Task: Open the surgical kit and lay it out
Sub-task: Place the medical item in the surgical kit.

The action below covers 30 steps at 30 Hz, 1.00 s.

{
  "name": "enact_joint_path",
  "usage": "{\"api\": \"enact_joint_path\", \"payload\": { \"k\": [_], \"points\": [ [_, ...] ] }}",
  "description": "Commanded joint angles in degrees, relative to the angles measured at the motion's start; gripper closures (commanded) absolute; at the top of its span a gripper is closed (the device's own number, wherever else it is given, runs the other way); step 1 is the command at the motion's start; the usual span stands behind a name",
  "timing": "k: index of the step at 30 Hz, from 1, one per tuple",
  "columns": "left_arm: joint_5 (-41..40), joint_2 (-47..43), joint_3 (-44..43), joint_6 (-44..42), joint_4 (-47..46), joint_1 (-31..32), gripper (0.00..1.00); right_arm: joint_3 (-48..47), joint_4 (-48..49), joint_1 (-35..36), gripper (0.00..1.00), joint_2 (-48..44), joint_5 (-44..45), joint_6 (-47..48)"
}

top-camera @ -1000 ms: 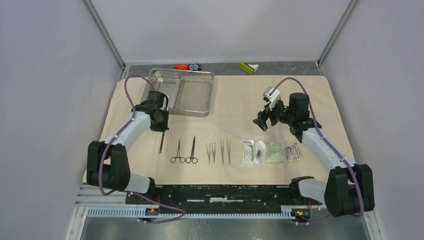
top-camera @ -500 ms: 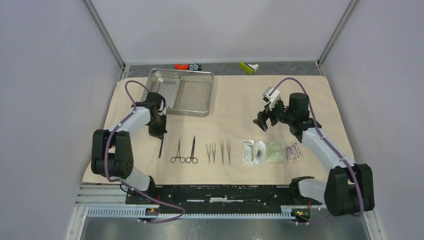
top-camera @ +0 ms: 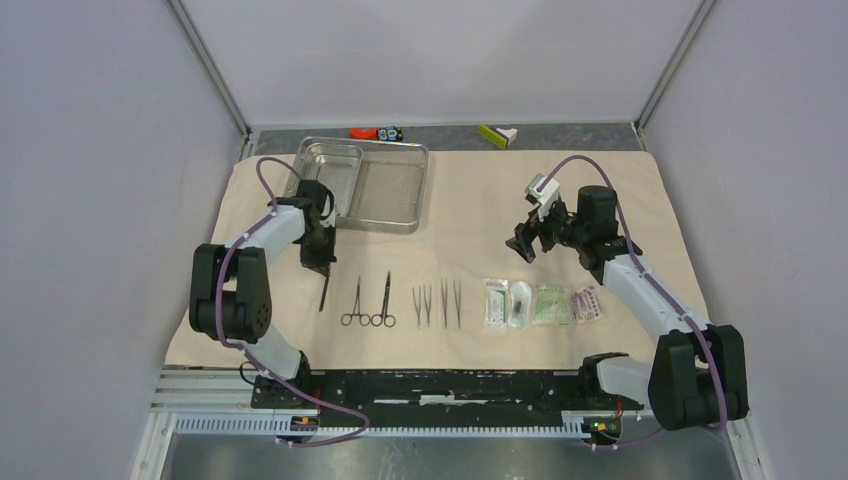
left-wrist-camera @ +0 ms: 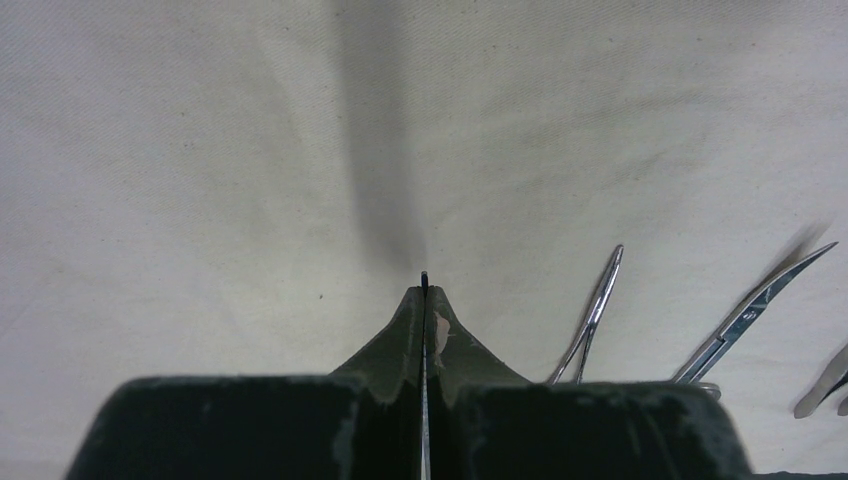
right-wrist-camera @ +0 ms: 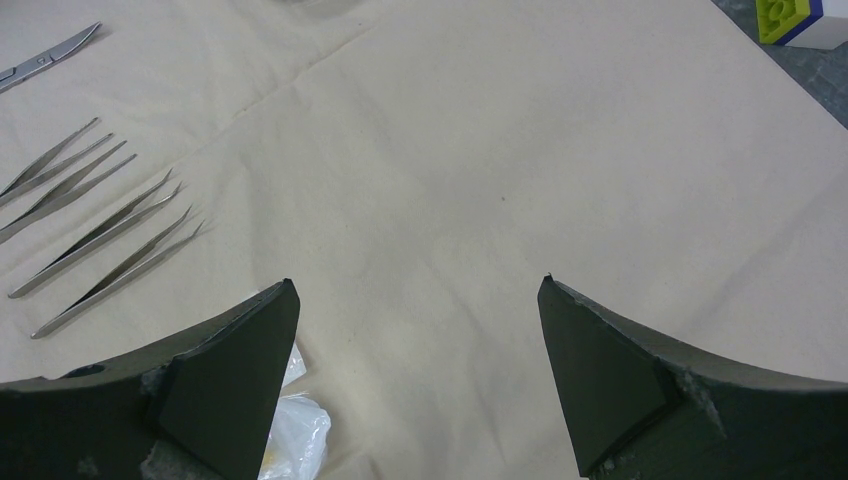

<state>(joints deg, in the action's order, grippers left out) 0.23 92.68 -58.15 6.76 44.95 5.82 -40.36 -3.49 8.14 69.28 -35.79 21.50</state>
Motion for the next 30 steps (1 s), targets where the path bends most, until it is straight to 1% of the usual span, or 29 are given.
{"api": "enact_joint_path", "payload": {
  "k": [1, 8, 9, 21, 30],
  "points": [
    [-0.1, 1.9, -3.0, -3.0, 0.7, 0.1, 0.98, -0.1, 1.5, 0.2, 0.03, -0.4, 0.0, 0.7],
    [0.0, 2.2, -2.8, -3.5, -0.4, 0.1, 0.98, -0.2, 1.3, 0.2, 0.03, -0.2, 0.0, 1.1],
    [-1.5, 1.9, -2.7, -3.6, -0.8, 0.0, 0.98, -0.2, 1.4, 0.2, 0.03, -0.1, -0.1, 1.1],
    [-3.0, 0.5, -0.8, -3.9, -4.4, 0.1, 0.98, -0.5, 0.8, 0.1, 0.03, 0.5, -0.1, 1.4],
    [-3.0, 3.7, -2.7, -5.5, -1.5, 0.1, 0.98, -0.5, 0.6, 0.2, 0.03, 0.5, -0.1, 1.4]
  ]
}}
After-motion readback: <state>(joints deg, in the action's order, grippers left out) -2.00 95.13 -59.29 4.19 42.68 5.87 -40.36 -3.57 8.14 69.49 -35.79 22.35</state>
